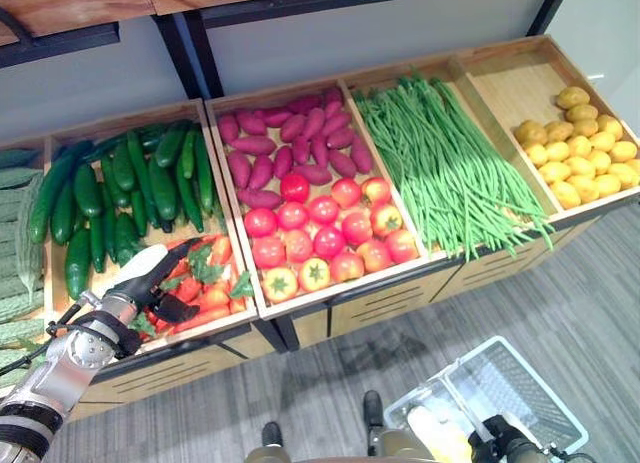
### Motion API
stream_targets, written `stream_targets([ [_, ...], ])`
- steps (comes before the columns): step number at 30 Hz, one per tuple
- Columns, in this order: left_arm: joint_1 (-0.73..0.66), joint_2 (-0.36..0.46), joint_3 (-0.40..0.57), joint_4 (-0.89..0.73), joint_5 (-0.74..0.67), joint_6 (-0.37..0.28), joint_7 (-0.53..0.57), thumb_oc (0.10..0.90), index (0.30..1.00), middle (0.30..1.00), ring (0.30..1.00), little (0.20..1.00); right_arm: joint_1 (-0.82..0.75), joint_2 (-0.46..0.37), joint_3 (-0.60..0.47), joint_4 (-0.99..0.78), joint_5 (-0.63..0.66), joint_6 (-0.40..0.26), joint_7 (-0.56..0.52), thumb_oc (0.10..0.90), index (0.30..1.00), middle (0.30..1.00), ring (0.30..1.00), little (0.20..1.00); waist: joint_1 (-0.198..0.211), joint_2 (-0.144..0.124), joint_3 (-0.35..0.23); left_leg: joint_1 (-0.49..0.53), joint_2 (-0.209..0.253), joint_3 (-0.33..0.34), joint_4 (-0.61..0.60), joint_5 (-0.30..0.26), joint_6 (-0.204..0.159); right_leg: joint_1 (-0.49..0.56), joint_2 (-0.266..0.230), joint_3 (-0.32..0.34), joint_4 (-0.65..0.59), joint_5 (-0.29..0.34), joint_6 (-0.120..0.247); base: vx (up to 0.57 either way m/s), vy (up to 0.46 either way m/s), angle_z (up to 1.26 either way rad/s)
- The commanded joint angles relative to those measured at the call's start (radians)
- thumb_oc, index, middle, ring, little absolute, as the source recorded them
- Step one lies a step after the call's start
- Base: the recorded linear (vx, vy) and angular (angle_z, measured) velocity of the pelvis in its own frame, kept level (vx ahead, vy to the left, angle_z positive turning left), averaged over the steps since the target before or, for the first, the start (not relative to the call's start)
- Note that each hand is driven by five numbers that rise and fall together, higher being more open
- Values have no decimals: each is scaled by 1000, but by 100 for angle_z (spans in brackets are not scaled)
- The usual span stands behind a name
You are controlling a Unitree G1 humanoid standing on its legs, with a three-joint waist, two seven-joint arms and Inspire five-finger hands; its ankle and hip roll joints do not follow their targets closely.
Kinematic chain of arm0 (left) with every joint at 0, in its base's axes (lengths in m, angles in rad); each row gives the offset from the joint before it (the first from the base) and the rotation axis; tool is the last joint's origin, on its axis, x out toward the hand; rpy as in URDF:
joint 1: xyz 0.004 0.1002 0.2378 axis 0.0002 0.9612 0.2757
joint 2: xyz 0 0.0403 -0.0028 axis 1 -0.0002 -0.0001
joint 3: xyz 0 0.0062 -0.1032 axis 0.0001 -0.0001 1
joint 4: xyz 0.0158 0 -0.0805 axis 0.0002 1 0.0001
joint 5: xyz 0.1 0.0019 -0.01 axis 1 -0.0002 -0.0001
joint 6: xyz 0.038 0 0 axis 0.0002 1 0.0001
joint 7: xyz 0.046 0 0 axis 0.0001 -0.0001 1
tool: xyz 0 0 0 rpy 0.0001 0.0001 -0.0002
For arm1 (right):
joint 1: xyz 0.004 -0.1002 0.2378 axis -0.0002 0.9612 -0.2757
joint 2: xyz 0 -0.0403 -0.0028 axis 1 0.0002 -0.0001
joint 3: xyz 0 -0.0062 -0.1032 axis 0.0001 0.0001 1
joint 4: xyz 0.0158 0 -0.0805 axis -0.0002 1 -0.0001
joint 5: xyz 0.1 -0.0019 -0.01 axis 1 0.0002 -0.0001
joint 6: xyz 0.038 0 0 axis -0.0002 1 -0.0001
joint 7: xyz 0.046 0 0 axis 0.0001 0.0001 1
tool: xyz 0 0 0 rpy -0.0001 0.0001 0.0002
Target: Get the vegetables into the basket
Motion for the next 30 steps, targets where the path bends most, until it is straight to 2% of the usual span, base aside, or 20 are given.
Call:
stream_targets([
  [1, -137, 54, 44, 18, 29, -34, 51, 900, 1000, 1000, 1000, 1000, -28, -31, 61, 9, -28, -5, -13, 400, 300, 300, 300, 300, -17, -45, -26, -58, -13, -39, 1, 21, 12, 31, -89, -24, 7, 1, 92, 3, 23, -4],
  [4, -157, 42, 10, 56, 76, -25, 56, 900, 1000, 1000, 1000, 1000, -43, -34, 64, 9, -25, -3, -17, 400, 300, 300, 300, 300, -20, -44, -17, -63, -13, -35, 1, 21, 14, 19, -88, -16, 8, 2, 91, 13, 27, -8],
  [5, -163, 38, -3, 75, 88, -23, 57, 847, 926, 926, 926, 926, -46, -35, 66, 8, -25, -3, -17, 400, 300, 300, 300, 300, -22, -43, -16, -64, -13, -34, 1, 20, 14, 17, -87, -13, 9, 2, 91, 17, 26, -6],
  [6, -167, 35, -16, 92, 97, -20, 54, 667, 673, 673, 673, 673, -48, -36, 67, 6, -24, -3, -17, 400, 300, 300, 300, 300, -23, -43, -15, -64, -13, -32, 1, 20, 15, 14, -87, -12, 9, 2, 92, 24, 28, -11],
  [7, -175, 23, -37, 135, 118, -8, 52, 606, 588, 588, 588, 588, -54, -37, 69, 3, -22, -3, -17, 400, 300, 300, 300, 300, -24, -44, -13, -62, -12, -29, 1, 19, 15, 12, -86, -8, 10, 1, 91, 24, 26, -9],
  [8, -180, 12, -48, 164, 127, -6, 52, 400, 300, 300, 300, 300, -58, -36, 72, 2, -21, -3, -16, 400, 300, 300, 300, 300, -25, -44, -13, -61, -12, -27, 1, 19, 15, 12, -86, -6, 10, 1, 91, 18, 20, -7],
  [15, -177, -38, -79, 267, 181, 8, 70, 400, 300, 300, 300, 300, -67, -38, 81, -9, -19, -5, -17, 400, 300, 300, 300, 300, -28, -46, -14, -47, -10, -21, 1, 12, 17, 19, -82, 5, 10, -5, 89, 20, 8, -4],
  [22, -187, -81, -50, 331, 246, 46, 141, 400, 300, 300, 300, 300, -68, -35, 83, -4, -19, -3, -27, 400, 300, 300, 300, 300, -26, -48, -13, -34, -9, -18, 1, 8, 15, 34, -81, 2, 6, -10, 87, 9, 3, -3],
  [28, -217, -50, -13, 299, 299, 63, 230, 400, 300, 300, 300, 300, -63, -32, 82, -3, -24, -5, -44, 400, 300, 300, 300, 300, -24, -48, -21, -21, -11, -21, 1, 3, 14, 53, -84, -2, 3, -15, 88, 0, 0, 0],
  [30, -220, -14, 30, 229, 297, 63, 263, 400, 300, 300, 300, 300, -58, -31, 74, -4, -20, -5, -54, 400, 300, 300, 300, 300, -20, -48, -26, -18, -11, -25, 1, 2, 14, 60, -85, -6, 3, -18, 89, 0, 0, 0],
])
